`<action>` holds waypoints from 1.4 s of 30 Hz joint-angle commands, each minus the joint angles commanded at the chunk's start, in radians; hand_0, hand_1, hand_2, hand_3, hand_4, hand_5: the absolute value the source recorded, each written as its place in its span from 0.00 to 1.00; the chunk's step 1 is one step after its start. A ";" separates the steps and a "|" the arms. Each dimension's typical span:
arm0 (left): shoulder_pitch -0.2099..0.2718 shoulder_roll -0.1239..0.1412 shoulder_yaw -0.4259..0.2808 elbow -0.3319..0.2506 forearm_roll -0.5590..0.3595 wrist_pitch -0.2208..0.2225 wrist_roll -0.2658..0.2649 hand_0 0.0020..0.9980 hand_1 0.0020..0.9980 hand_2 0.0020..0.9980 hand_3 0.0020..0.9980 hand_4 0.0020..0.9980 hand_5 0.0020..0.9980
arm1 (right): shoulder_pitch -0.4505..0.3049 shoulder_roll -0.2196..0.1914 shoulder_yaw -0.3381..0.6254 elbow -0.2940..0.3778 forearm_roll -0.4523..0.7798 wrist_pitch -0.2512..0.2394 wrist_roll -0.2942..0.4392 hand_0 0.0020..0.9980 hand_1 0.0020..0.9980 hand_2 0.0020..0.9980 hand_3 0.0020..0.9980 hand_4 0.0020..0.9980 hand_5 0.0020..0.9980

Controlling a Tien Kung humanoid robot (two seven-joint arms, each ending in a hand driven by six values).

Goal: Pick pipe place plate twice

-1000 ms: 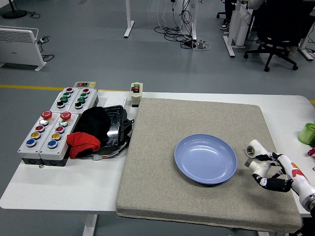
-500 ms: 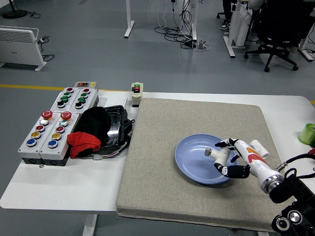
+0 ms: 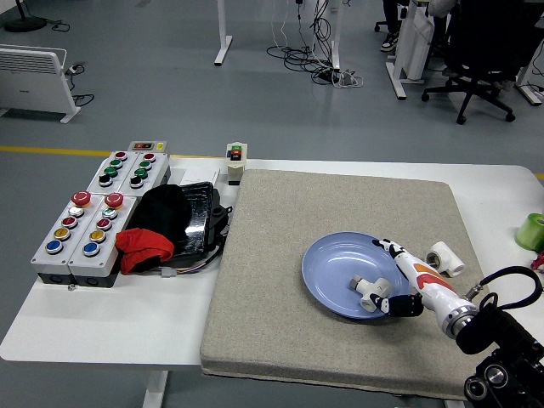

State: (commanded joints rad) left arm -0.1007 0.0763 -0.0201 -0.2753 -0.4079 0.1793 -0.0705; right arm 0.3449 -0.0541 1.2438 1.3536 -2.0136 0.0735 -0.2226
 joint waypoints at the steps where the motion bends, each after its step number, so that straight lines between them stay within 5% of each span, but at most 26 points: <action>1: 0.000 0.000 0.001 0.000 -0.001 0.000 0.000 0.69 0.67 0.68 0.62 0.26 1.00 | 0.002 0.001 0.008 -0.004 -0.001 -0.011 -0.001 1.00 0.95 1.00 1.00 0.72 0.19; 5: 0.003 0.000 0.004 0.000 -0.003 0.000 0.000 0.69 0.67 0.68 0.62 0.26 1.00 | 0.040 -0.004 0.067 -0.072 -0.013 -0.072 0.019 1.00 0.94 1.00 0.98 0.67 0.17; 12: 0.005 -0.001 0.003 -0.001 -0.004 0.000 0.000 0.69 0.67 0.68 0.62 0.26 1.00 | 0.123 -0.034 0.122 -0.226 -0.056 -0.052 0.054 1.00 0.93 1.00 0.96 0.69 0.21; 34: -0.002 -0.005 -0.008 -0.002 0.000 0.001 0.000 0.69 0.67 0.68 0.62 0.26 1.00 | 0.273 -0.046 0.009 -0.549 -0.054 -0.071 0.063 0.96 0.92 1.00 0.94 0.70 0.20; 40: -0.003 -0.006 -0.007 -0.002 0.000 0.001 -0.001 0.69 0.67 0.69 0.62 0.26 1.00 | 0.302 -0.038 0.000 -0.622 -0.053 -0.111 0.080 0.91 0.89 0.98 0.90 0.69 0.20; 41: -0.003 -0.006 -0.004 -0.002 -0.001 0.000 -0.002 0.69 0.67 0.69 0.62 0.26 1.00 | 0.310 -0.035 0.001 -0.643 -0.034 -0.128 0.098 0.67 0.70 0.75 0.84 0.61 0.15; 42: -0.003 -0.006 -0.003 -0.002 -0.001 0.000 -0.002 0.69 0.67 0.69 0.62 0.26 1.00 | 0.313 -0.034 0.001 -0.656 -0.024 -0.137 0.108 0.67 0.70 0.75 0.84 0.61 0.15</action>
State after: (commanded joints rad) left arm -0.1040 0.0703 -0.0230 -0.2777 -0.4089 0.1789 -0.0722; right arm 0.6581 -0.0885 1.2451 0.6973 -2.0376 -0.0632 -0.1150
